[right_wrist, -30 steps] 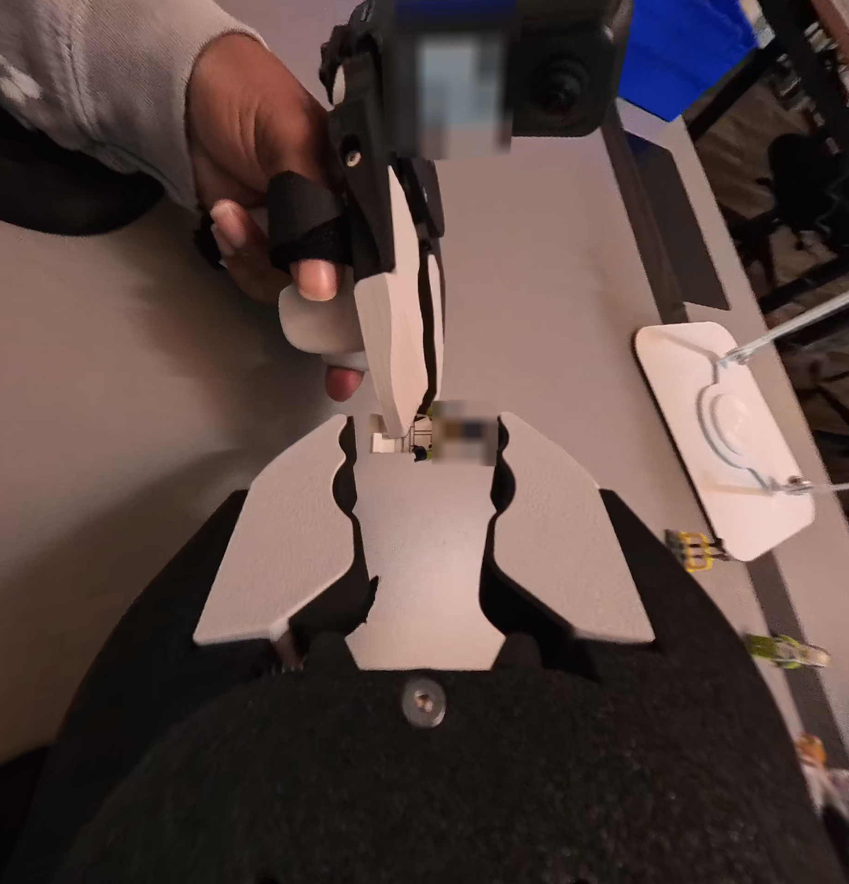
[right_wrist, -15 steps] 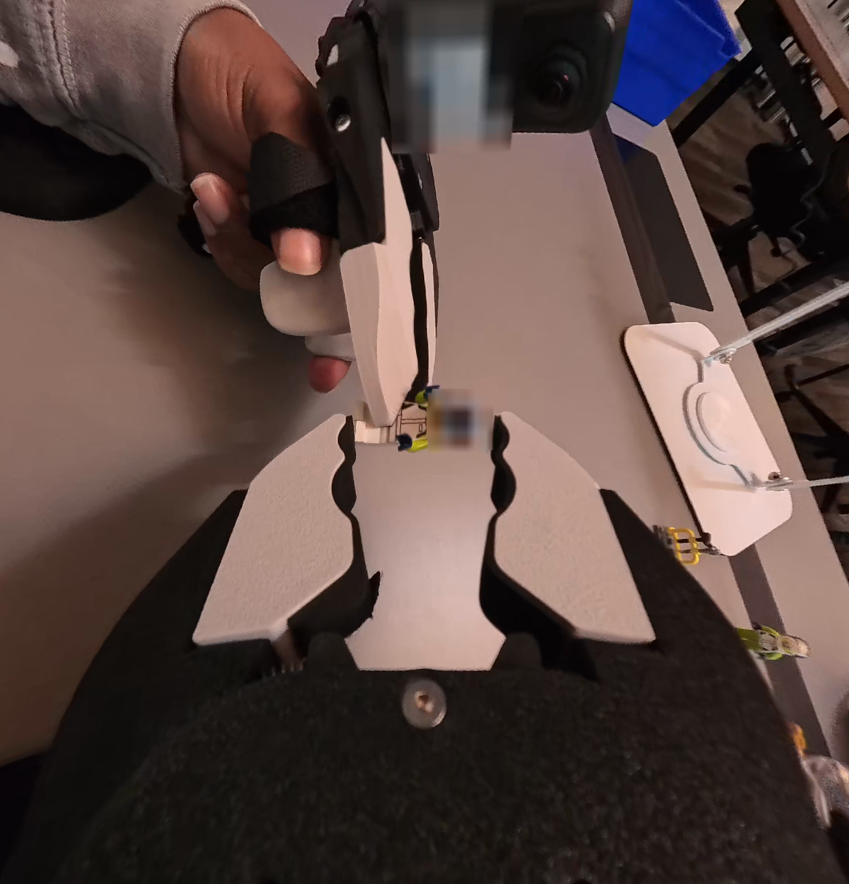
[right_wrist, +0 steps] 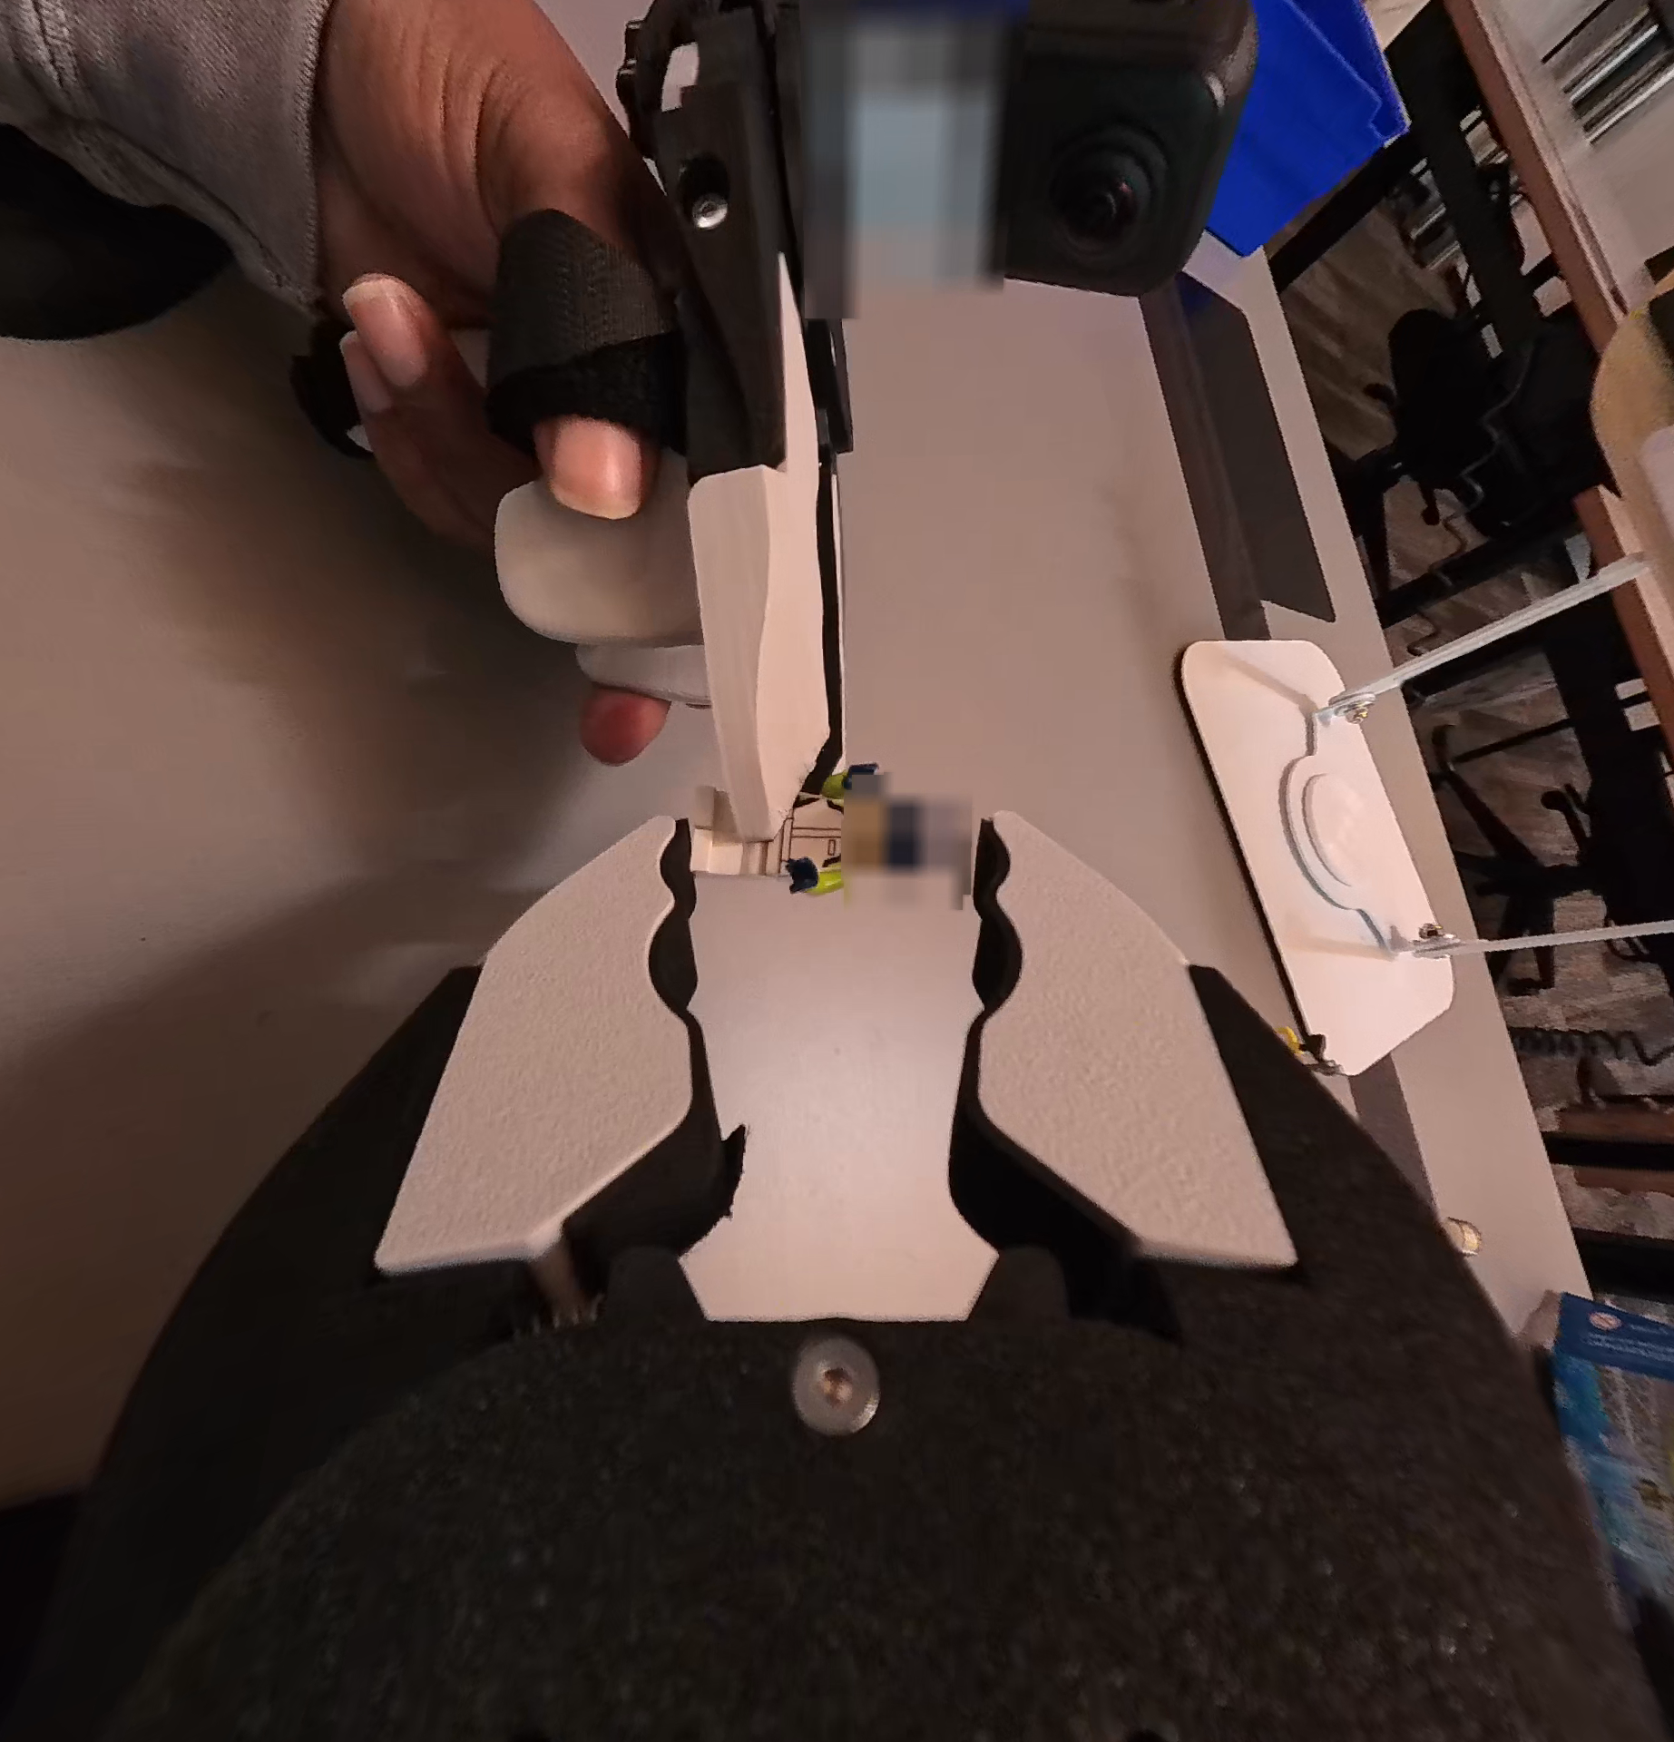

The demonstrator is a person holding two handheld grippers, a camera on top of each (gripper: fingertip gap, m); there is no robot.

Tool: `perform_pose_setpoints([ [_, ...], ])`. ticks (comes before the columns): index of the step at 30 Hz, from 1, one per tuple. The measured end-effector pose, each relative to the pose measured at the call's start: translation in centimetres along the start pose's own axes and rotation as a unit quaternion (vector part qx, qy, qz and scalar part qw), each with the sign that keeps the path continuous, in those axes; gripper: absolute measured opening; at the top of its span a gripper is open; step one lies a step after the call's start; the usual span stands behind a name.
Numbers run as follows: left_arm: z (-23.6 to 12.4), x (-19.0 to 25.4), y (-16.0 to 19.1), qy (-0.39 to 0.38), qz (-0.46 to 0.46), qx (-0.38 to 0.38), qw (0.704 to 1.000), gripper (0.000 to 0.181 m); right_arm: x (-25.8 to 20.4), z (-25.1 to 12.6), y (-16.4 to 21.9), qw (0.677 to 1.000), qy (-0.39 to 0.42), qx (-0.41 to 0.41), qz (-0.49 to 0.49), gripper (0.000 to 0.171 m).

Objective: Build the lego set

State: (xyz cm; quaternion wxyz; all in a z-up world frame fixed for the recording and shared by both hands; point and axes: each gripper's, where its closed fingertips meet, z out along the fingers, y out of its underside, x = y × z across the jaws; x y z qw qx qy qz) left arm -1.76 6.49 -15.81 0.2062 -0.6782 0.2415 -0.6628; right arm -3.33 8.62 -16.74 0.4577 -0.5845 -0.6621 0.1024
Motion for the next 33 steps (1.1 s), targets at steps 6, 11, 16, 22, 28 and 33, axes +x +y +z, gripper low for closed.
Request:
perform_pose_setpoints([
  [6,0.1,0.3,-0.1,0.012,-0.011,0.006,1.000,0.008,0.0,0.1,0.1,1.000,0.005,-0.004,0.001,0.057],
  [11,0.1,0.6,-0.2,0.019,-0.001,0.009,1.000,0.008,0.0,-0.2,0.0,1.000,-0.005,0.004,0.024,0.055],
  [16,-0.5,0.4,-0.9,0.012,0.017,0.025,0.999,0.008,0.6,-1.9,-0.1,0.992,-0.047,0.027,0.110,0.053],
  [22,-0.2,-0.1,-0.6,-0.025,0.125,0.007,0.992,0.008,-0.3,-2.7,-0.1,0.952,-0.149,0.054,0.263,0.047],
  [28,0.5,-0.8,0.8,-0.096,0.281,-0.044,0.954,0.008,-0.4,-3.1,-0.1,0.930,-0.219,0.046,0.291,0.036],
  [33,0.7,0.0,0.7,-0.090,0.318,-0.032,0.943,0.008,-1.2,-2.7,-0.1,0.932,-0.232,0.022,0.277,0.031],
])
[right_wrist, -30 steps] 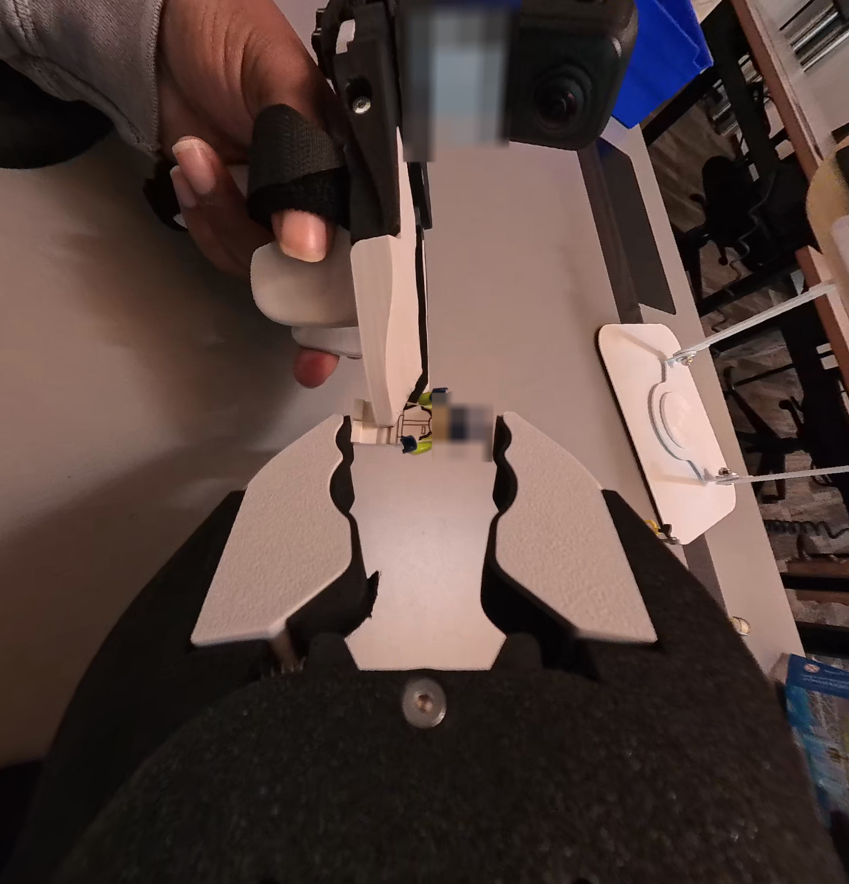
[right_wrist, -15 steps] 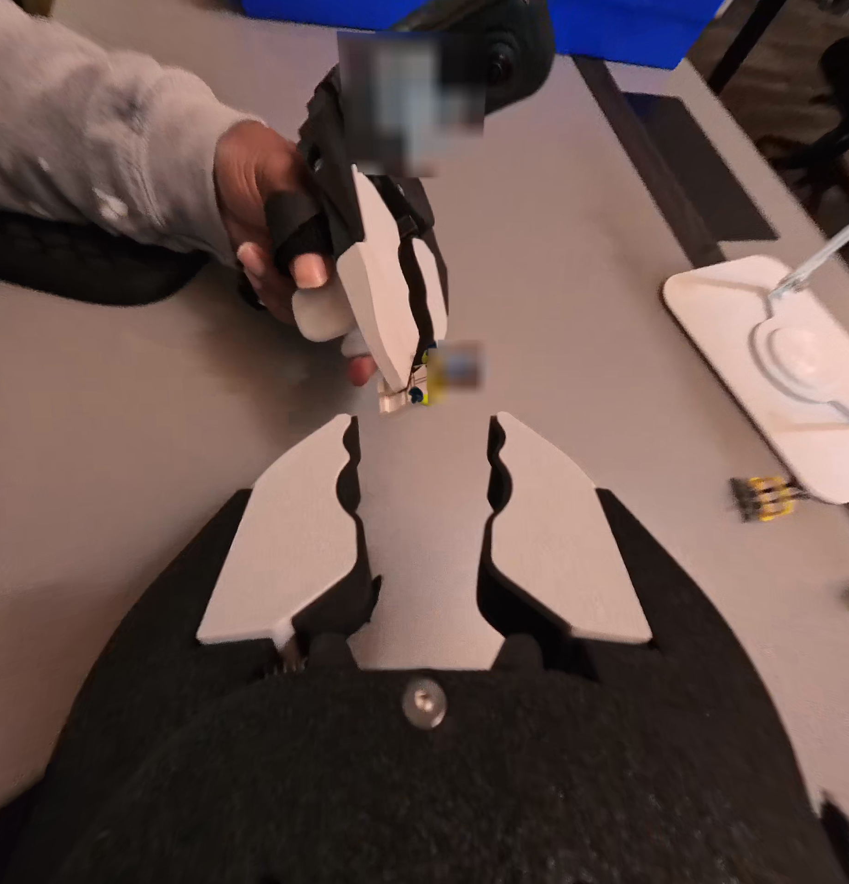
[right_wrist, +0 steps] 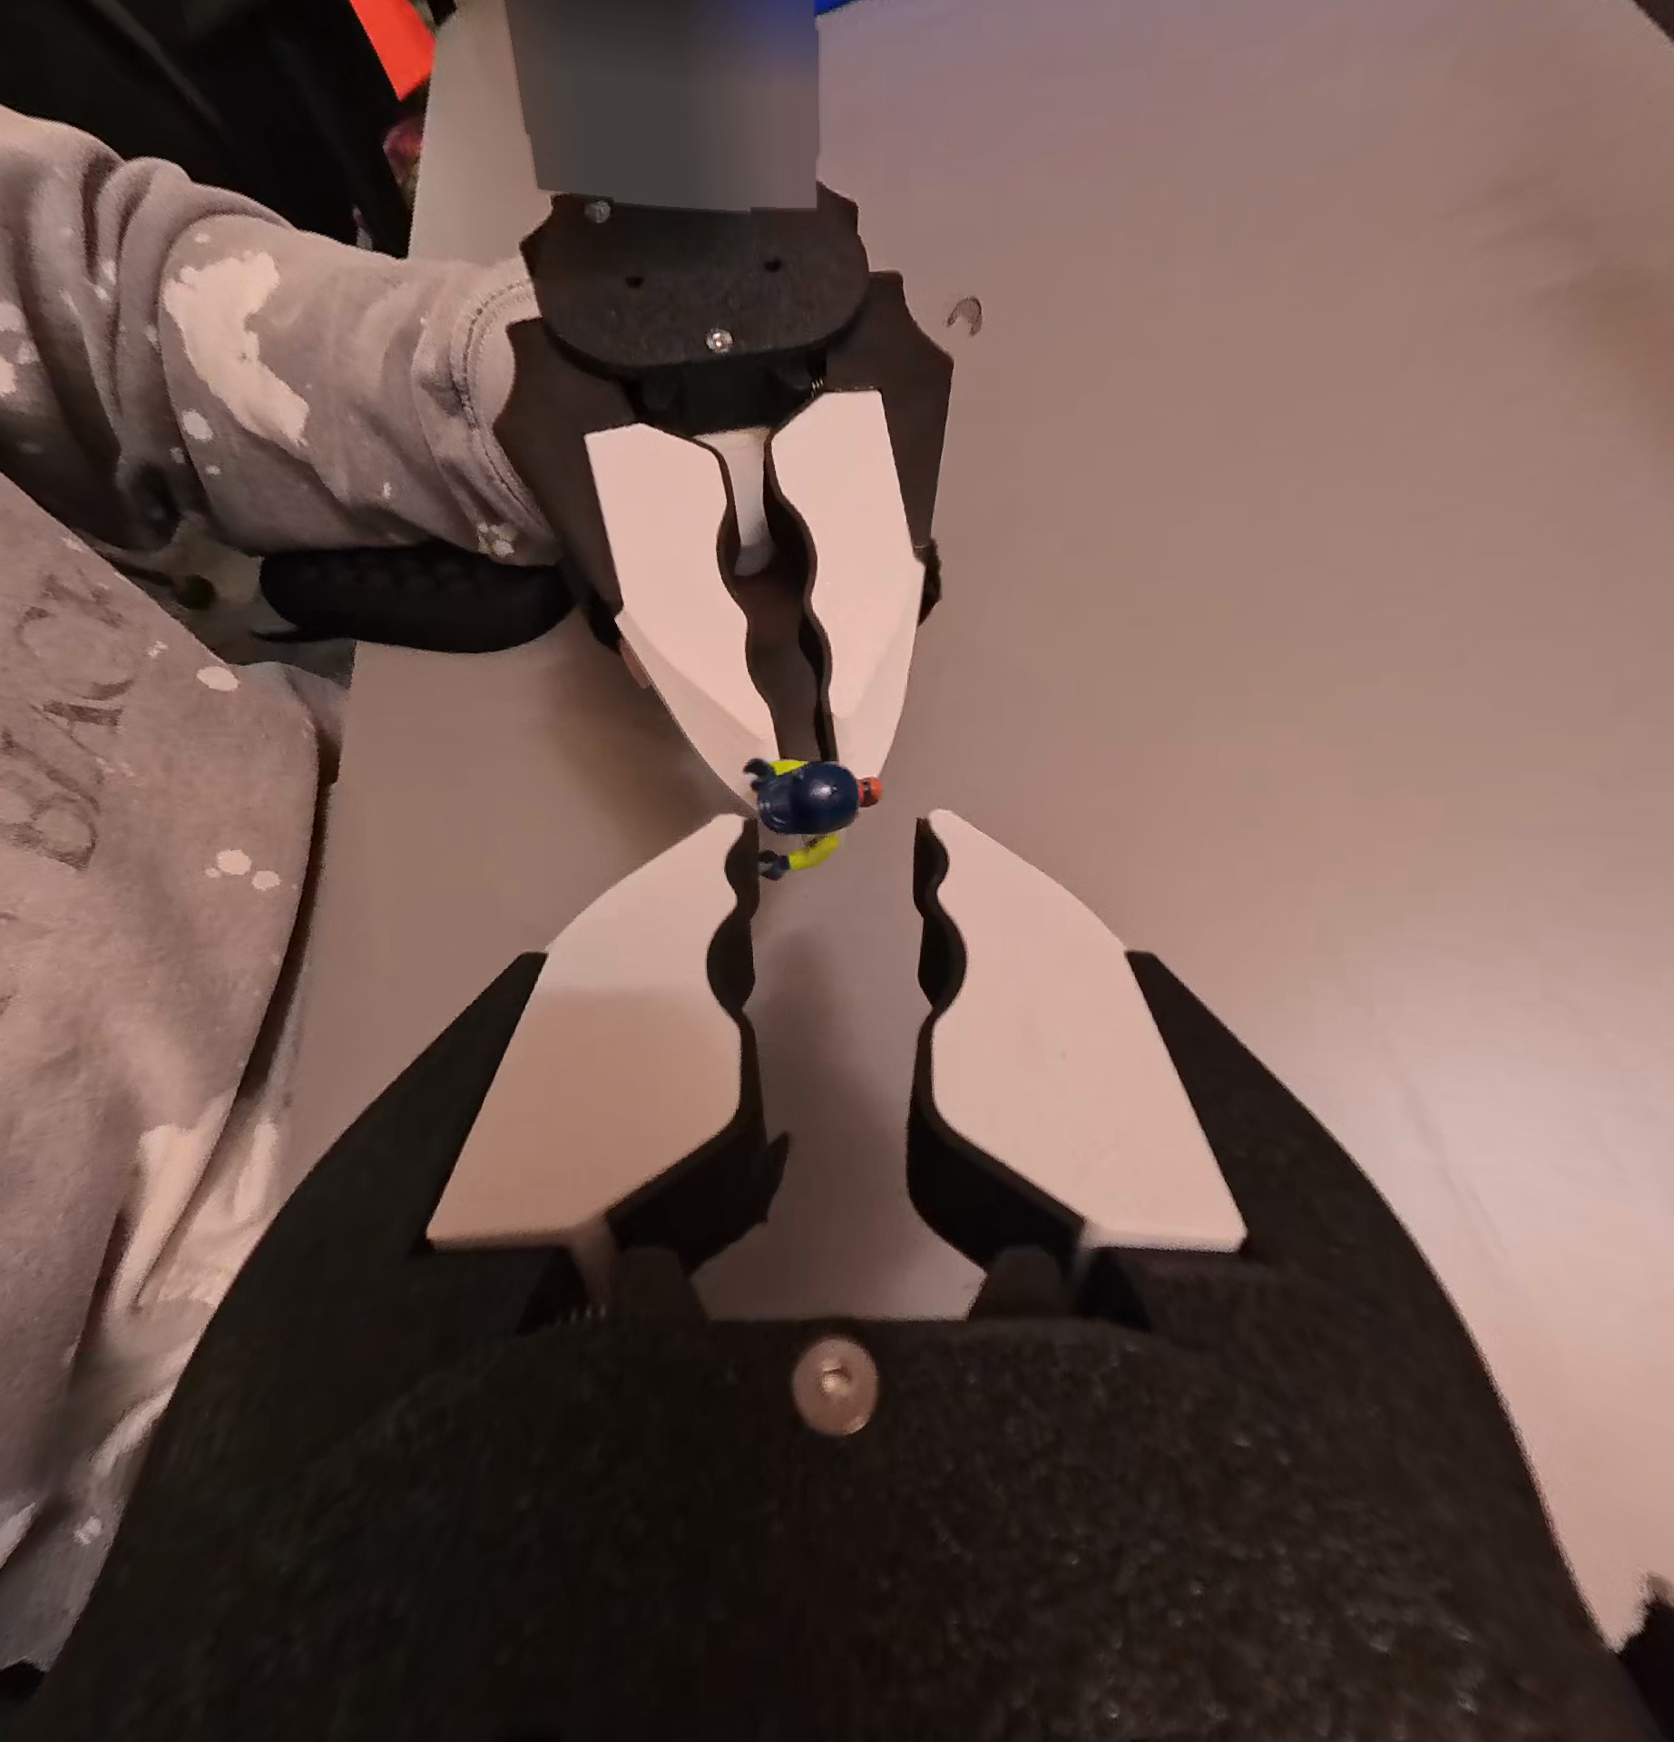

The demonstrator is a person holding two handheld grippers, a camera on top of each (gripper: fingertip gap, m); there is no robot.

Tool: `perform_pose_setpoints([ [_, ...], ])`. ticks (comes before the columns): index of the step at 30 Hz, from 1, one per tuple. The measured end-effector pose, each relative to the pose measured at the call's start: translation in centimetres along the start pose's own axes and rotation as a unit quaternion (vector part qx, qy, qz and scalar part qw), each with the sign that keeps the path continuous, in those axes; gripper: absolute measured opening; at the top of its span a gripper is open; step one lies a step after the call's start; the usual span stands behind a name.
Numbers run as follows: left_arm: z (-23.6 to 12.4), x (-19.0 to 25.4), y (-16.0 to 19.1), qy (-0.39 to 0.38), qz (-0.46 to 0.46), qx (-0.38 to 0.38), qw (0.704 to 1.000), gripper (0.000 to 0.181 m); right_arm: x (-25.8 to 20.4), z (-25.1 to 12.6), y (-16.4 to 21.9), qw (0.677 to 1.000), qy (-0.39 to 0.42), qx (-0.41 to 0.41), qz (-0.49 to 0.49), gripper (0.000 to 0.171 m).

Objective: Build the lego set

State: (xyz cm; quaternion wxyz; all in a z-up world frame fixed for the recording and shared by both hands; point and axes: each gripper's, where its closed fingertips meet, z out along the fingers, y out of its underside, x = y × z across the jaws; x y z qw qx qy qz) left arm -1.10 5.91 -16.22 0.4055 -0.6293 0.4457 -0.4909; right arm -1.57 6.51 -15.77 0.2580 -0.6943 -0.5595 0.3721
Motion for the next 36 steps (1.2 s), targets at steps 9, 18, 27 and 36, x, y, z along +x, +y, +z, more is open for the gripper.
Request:
perform_pose_setpoints([
  [9,-0.3,0.3,-1.0,-0.010,0.025,0.025,0.999,0.008,-0.9,-0.4,-0.8,0.999,-0.003,0.026,0.046,0.016],
  [18,-1.7,-1.4,-2.3,-0.059,0.030,0.054,0.996,0.016,2.3,-1.9,-1.7,0.996,0.038,0.034,0.078,0.011],
  [27,-2.7,-5.4,-0.5,-0.150,0.017,0.015,0.988,0.006,14.0,-0.1,-2.8,0.992,0.097,0.005,0.078,0.011],
  [36,-2.7,-7.1,1.2,-0.206,0.062,-0.040,0.976,0.003,21.1,5.6,-4.7,0.993,0.107,-0.019,0.049,0.012],
])
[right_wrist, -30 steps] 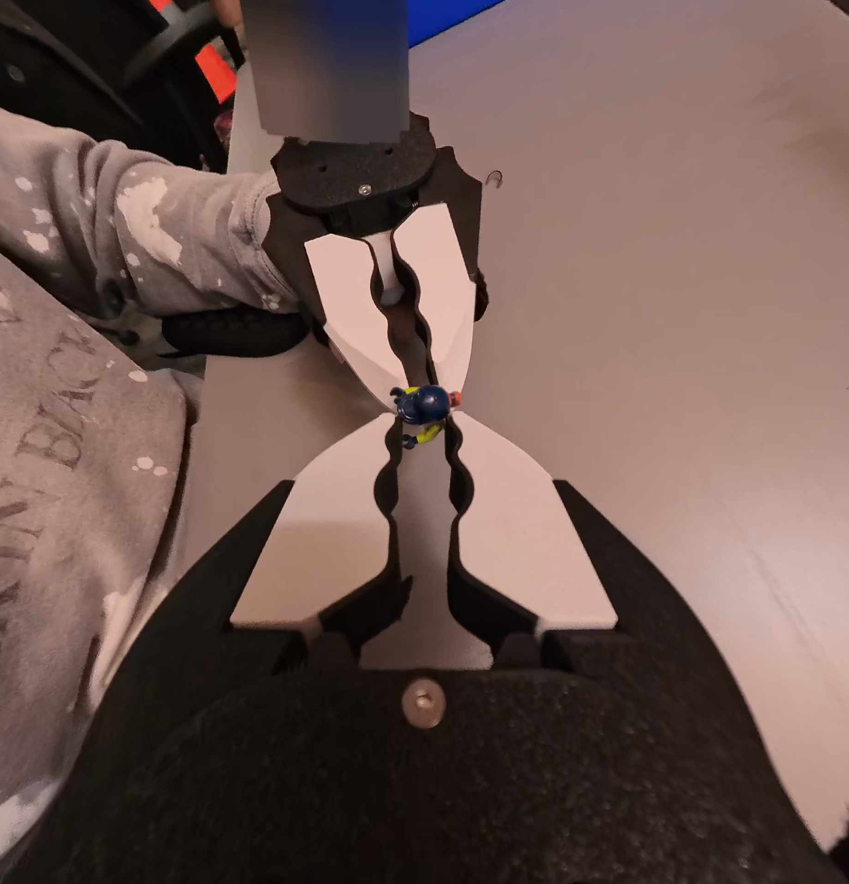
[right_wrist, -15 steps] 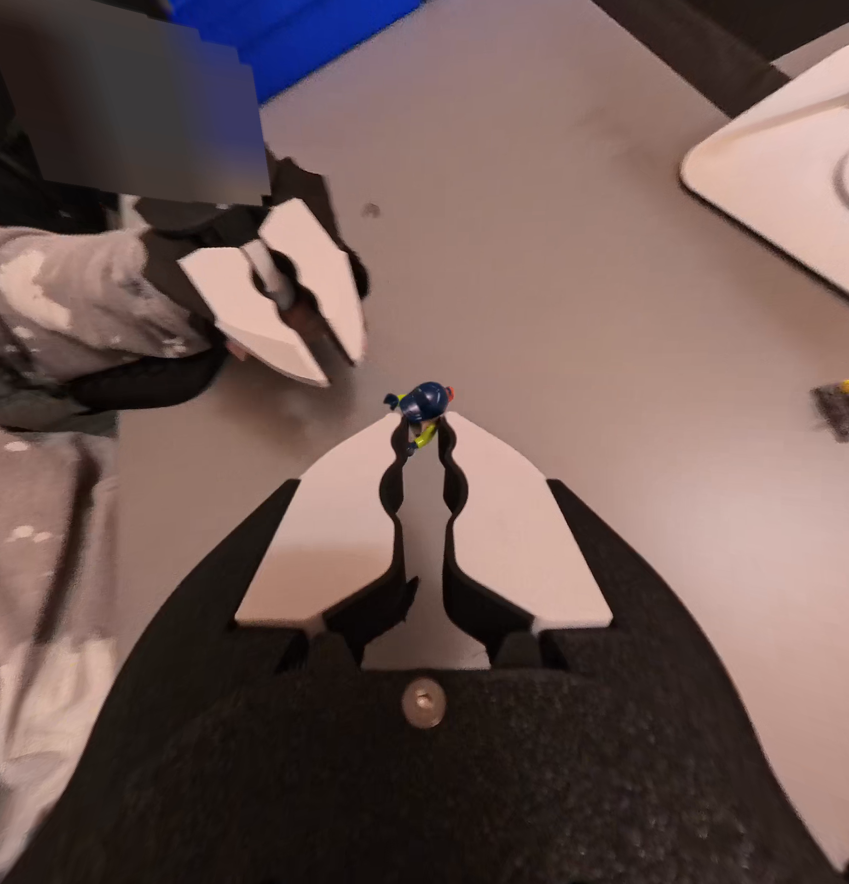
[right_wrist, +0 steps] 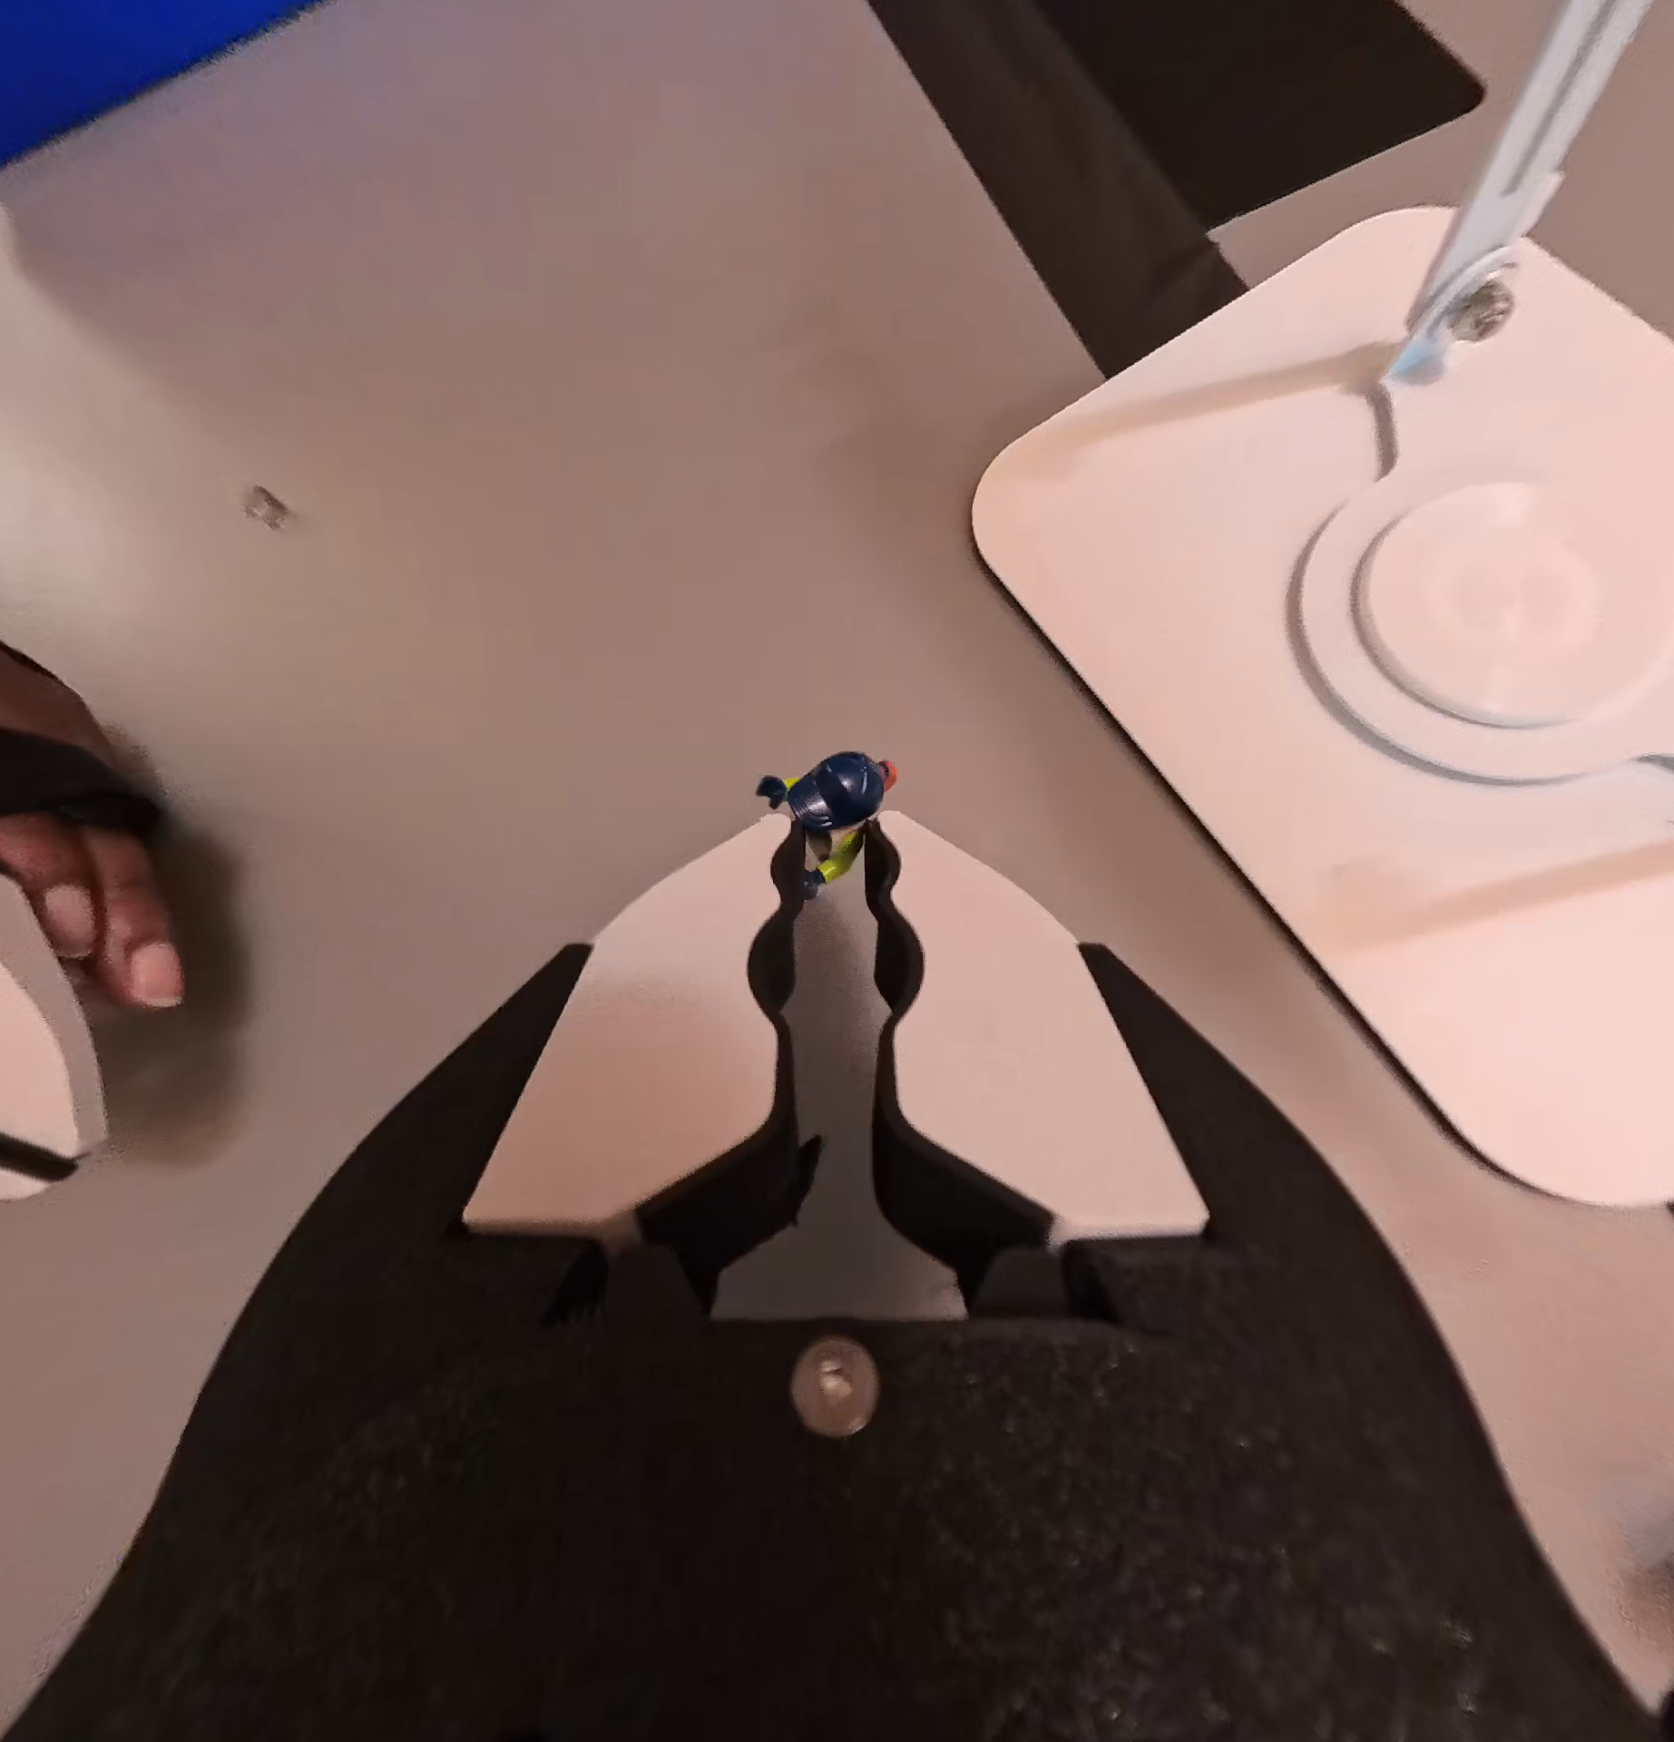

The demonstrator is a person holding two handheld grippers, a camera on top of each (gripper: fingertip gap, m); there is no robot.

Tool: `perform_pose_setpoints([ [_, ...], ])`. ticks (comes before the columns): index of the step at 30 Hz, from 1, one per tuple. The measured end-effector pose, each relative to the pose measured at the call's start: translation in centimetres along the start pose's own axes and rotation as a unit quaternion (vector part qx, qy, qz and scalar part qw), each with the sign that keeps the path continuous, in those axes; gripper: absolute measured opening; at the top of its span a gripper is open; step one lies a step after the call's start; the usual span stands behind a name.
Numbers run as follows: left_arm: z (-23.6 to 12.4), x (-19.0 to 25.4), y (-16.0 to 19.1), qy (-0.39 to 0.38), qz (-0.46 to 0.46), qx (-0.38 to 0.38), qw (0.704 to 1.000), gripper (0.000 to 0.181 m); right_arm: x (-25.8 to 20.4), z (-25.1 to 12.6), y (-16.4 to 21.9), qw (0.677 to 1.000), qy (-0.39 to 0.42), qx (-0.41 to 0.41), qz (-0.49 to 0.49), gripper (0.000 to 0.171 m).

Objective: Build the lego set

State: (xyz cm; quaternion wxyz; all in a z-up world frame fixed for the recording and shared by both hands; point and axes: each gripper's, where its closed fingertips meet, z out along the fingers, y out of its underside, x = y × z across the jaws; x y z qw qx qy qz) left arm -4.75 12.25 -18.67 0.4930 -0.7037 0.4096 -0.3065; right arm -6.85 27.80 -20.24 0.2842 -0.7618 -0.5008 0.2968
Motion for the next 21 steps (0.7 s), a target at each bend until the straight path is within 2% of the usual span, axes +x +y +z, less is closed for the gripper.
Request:
perform_pose_setpoints([
  [4,0.1,-0.7,0.5,-0.012,0.013,-0.017,1.000,0.002,-0.1,1.4,0.5,1.000,-0.011,-0.019,-0.018,0.012],
  [13,0.5,-0.9,0.8,-0.010,0.022,-0.029,0.999,0.001,-0.4,1.9,1.6,0.999,-0.016,-0.021,-0.032,0.013],
  [18,0.4,-0.9,1.0,-0.012,0.023,-0.032,0.999,0.001,-0.6,1.4,1.9,0.999,-0.017,-0.013,-0.028,0.017],
  [21,0.3,-1.0,1.0,-0.015,0.021,-0.032,0.999,0.001,-0.7,-0.1,0.7,0.999,-0.011,0.029,-0.021,0.017],
])
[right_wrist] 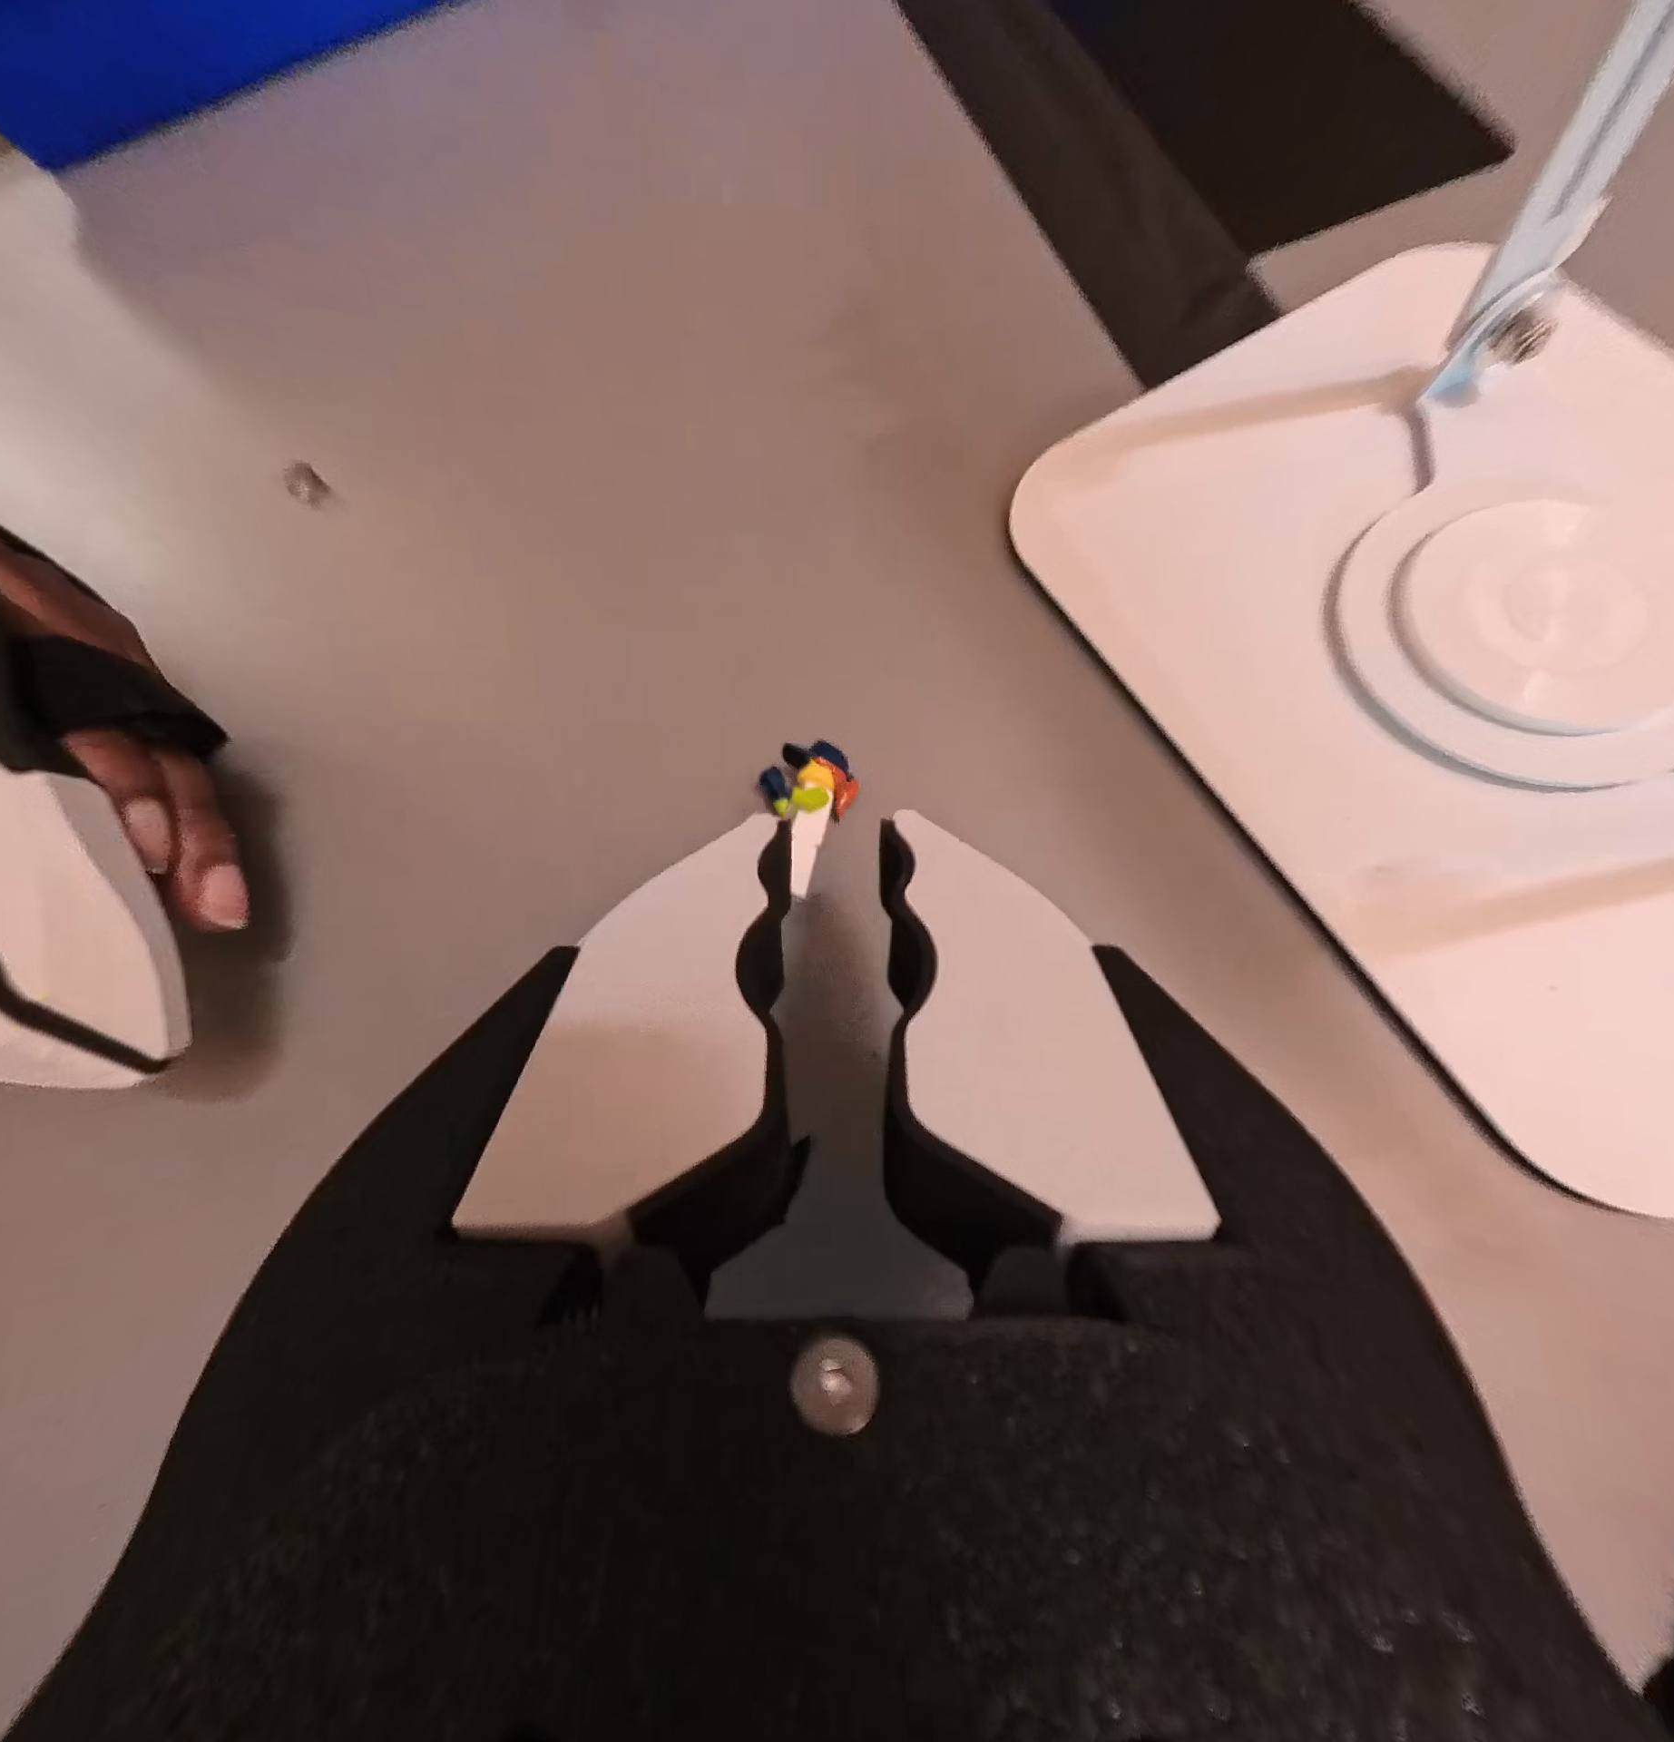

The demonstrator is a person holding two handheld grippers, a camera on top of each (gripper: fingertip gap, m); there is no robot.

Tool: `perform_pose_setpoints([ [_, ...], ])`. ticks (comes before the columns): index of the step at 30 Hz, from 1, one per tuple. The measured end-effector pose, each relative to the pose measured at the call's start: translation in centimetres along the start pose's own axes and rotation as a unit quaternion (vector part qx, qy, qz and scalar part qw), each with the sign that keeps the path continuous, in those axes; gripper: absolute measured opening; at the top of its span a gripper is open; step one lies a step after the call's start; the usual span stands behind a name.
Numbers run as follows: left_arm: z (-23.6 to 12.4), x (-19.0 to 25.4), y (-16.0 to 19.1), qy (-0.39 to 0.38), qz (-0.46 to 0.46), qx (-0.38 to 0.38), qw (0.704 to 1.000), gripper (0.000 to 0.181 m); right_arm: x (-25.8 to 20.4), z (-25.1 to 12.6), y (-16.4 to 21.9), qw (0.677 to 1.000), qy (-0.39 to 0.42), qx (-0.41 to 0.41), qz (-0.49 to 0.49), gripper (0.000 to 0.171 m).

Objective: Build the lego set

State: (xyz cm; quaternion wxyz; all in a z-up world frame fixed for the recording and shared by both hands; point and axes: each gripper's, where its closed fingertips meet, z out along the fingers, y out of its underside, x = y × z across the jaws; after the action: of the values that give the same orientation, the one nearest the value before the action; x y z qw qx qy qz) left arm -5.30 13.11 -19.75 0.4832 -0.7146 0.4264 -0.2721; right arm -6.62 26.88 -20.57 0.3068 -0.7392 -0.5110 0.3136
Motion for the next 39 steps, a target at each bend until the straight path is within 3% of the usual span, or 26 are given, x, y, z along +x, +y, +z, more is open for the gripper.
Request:
perform_pose_setpoints([
  [5,-0.3,-0.2,-0.3,-0.008,-0.008,0.010,1.000,0.000,2.1,-4.8,-3.7,0.989,0.092,0.115,-0.009,0.020],
  [10,-0.6,-0.4,-1.3,-0.028,-0.018,0.033,0.999,0.003,7.9,-12.7,-7.7,0.938,0.257,0.233,-0.009,0.024],
  [14,-0.1,-3.1,-3.5,-0.079,-0.007,0.033,0.996,0.012,11.6,-16.5,-9.1,0.910,0.312,0.272,0.020,0.026],
  [20,2.0,-12.3,-12.9,-0.146,0.027,0.028,0.989,0.029,15.8,-17.6,-10.5,0.890,0.360,0.278,0.029,0.030],
  [25,5.8,-21.2,-19.5,-0.213,0.030,0.009,0.977,0.040,17.8,-18.2,-12.1,0.889,0.343,0.299,0.053,0.027],
  [29,8.4,-25.7,-20.0,-0.257,0.021,-0.029,0.966,0.035,18.2,-17.7,-12.3,0.897,0.320,0.296,0.069,0.009],
  [32,8.6,-27.0,-20.0,-0.288,0.038,-0.028,0.956,0.018,18.3,-17.8,-12.0,0.895,0.321,0.297,0.082,0.009],
  [39,8.6,-27.1,-20.0,-0.303,0.062,-0.036,0.950,0.016,18.7,-19.2,-8.1,0.865,0.328,0.325,0.195,0.019],
])
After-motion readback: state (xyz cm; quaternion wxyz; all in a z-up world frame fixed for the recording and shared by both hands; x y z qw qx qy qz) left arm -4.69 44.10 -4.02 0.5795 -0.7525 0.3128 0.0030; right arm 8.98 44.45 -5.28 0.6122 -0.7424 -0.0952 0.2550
